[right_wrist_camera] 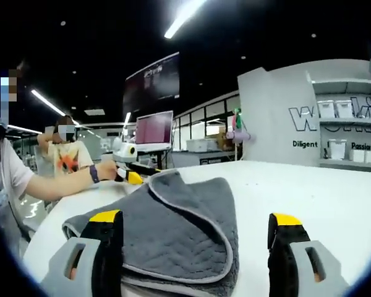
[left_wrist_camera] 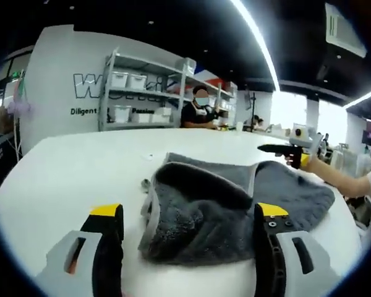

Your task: Fold the towel on the table until its edges align and the towel forms a compact rectangular stack.

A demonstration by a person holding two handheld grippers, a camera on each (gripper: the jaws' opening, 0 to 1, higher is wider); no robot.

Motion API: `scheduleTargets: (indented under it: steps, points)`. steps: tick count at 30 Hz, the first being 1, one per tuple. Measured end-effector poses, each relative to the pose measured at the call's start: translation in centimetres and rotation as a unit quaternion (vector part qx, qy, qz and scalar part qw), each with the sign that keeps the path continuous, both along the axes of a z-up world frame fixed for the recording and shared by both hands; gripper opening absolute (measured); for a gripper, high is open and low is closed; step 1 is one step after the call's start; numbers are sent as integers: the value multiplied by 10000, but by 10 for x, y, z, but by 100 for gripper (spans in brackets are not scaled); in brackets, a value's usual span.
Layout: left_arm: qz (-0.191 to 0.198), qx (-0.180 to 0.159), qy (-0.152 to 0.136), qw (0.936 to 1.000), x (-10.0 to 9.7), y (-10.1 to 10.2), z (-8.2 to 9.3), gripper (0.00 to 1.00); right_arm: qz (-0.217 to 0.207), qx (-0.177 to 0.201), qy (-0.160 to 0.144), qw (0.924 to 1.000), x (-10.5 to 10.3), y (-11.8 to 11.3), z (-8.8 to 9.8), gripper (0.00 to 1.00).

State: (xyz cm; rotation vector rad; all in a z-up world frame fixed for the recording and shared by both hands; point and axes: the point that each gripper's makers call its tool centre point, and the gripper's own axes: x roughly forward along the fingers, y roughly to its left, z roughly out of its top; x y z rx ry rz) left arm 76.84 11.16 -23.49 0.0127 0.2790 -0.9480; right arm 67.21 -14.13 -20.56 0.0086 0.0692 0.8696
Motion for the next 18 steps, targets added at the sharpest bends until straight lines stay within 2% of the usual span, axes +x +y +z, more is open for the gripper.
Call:
scheduleTargets:
  steps: [2,5,7,10,11,14,18]
  points:
    - [164,71,-27,9998,4,5,-2,77,-3,25,15,10000,-1,0,0,99]
    - [351,35,-57,9994,7,13,1,65,-29,-29,45,10000,-1,0,-2,99]
    - [492,-269,25,9984,10,18,8,52,-40,-62,51,10000,-1,-1,-3,99]
    - [692,-826,332,9936,11,28,16,32,-54,-94,77,9999,-1,-1,-6,99]
    - [738,-880,381,9927,11,32,16,29,-63,-110,91,9999,-1,-2,-7,99]
    - [901,-621,474,9929,9,38,8,26,-81,-118,102,9998,1,-3,-7,99]
    - [898,-602,714,9916,7,35,3,22,-123,-152,118,9997,2,-5,-8,99]
